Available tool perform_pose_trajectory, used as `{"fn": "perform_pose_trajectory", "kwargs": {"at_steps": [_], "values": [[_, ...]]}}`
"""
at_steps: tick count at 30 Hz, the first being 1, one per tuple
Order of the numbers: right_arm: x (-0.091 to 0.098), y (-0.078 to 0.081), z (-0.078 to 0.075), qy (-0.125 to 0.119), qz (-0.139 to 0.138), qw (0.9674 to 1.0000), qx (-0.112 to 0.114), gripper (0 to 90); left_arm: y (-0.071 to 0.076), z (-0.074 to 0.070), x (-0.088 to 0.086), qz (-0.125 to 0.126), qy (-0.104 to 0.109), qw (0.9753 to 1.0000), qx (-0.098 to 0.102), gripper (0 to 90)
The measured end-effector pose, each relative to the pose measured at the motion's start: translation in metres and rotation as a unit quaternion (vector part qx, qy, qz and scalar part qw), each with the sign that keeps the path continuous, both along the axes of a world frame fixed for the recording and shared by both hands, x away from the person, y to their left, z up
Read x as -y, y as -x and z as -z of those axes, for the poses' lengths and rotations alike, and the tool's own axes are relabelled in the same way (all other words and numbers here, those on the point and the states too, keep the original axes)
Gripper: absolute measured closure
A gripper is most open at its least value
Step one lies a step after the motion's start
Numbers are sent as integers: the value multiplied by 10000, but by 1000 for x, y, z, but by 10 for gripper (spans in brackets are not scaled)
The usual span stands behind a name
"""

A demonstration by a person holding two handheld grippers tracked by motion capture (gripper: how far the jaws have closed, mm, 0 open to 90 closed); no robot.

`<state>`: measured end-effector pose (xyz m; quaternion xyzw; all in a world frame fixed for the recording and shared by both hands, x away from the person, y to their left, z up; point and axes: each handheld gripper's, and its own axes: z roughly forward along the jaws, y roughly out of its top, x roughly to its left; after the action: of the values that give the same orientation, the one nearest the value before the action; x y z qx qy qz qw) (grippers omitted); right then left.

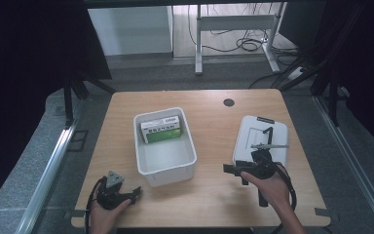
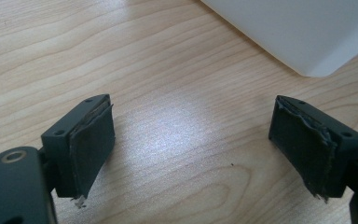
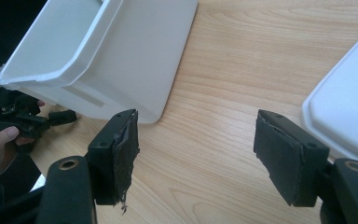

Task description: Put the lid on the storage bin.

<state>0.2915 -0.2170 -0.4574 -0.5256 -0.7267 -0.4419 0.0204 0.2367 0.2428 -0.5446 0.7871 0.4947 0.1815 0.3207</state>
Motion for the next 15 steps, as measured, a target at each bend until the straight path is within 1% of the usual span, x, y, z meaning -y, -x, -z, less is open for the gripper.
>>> {"fn": "perform_pose_trajectory", "kwargs": {"at_steps": [2,6,10,12,15], "values": [[0,-2,-3,36,21,10000,55,311,0,0,0,-1,1,10000,1,142],[-1,-5,-8,67,23,9999,85,312,0,0,0,-3,4,10000,1,142],[-1,-9,-19,144,15,9998,161,320,0,0,0,-19,13,10000,2,141],[-1,-10,-21,145,20,9997,176,321,0,0,0,-20,14,10000,2,141],[2,-13,-28,162,72,9997,191,329,0,0,0,-20,16,10000,5,142]]}}
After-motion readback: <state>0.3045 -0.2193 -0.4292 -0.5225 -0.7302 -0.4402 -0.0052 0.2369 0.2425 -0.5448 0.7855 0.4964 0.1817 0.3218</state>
